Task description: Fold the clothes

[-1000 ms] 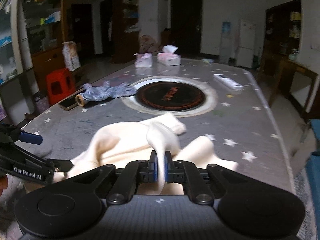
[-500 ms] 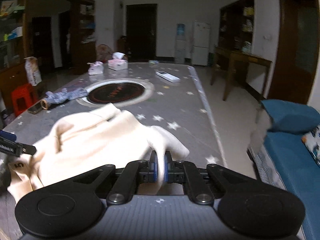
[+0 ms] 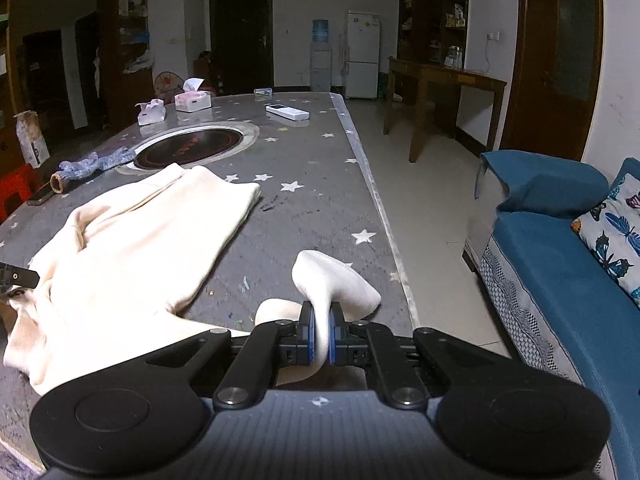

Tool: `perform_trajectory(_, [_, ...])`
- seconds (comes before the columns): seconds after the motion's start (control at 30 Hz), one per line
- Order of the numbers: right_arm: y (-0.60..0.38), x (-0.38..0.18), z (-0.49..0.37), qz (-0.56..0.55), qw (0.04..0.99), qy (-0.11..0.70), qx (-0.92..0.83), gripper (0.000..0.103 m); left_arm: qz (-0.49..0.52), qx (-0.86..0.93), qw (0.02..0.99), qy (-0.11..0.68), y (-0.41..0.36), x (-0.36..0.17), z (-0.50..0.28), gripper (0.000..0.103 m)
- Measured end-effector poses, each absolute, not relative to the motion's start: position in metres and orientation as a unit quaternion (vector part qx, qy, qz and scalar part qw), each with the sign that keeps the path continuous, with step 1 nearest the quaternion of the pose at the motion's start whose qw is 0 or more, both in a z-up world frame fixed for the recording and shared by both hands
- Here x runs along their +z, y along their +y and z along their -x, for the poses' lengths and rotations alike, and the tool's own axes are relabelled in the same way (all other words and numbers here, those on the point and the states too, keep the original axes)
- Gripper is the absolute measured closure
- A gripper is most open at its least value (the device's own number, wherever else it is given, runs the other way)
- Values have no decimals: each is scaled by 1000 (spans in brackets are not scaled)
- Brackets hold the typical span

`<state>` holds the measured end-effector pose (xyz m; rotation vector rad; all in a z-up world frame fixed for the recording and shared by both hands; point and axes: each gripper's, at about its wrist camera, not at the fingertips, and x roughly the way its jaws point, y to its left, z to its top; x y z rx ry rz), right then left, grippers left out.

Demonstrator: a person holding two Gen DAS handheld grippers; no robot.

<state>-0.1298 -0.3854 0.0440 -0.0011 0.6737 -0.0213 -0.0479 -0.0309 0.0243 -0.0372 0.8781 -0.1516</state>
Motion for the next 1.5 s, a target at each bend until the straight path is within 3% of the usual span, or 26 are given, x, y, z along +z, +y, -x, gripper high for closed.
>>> perform_trajectory(0.23, [-383,43,133,1,943,333,-7,98,22,-101,901,422,-33,26,56,85])
perform_trajectory(0.47, [-386,41,138,2,942,334,-12,98,14,-104,902,418,-34,27,71,95])
perform_trajectory(0.77, [-385,41,151,24,936,350,-1,97,5,-119,897,426,-23,29,106,97])
perform_trajectory(0.87, [-389,40,154,22,932,361,5,93,2,-130,894,429,-19,32,113,96])
perform_trajectory(1.0, [-398,46,156,19,932,362,4,89,-8,-142,893,427,-16,41,117,89])
perform_trajectory(1.13, [-400,60,152,34,936,349,5,87,-23,-131,902,410,-12,54,110,62])
perform_trajectory(1.27, [-395,74,138,49,941,335,20,86,-21,-115,912,392,-9,67,87,56])
perform_trajectory(1.5, [-369,81,98,61,940,327,71,83,-5,-101,915,390,-13,67,25,56])
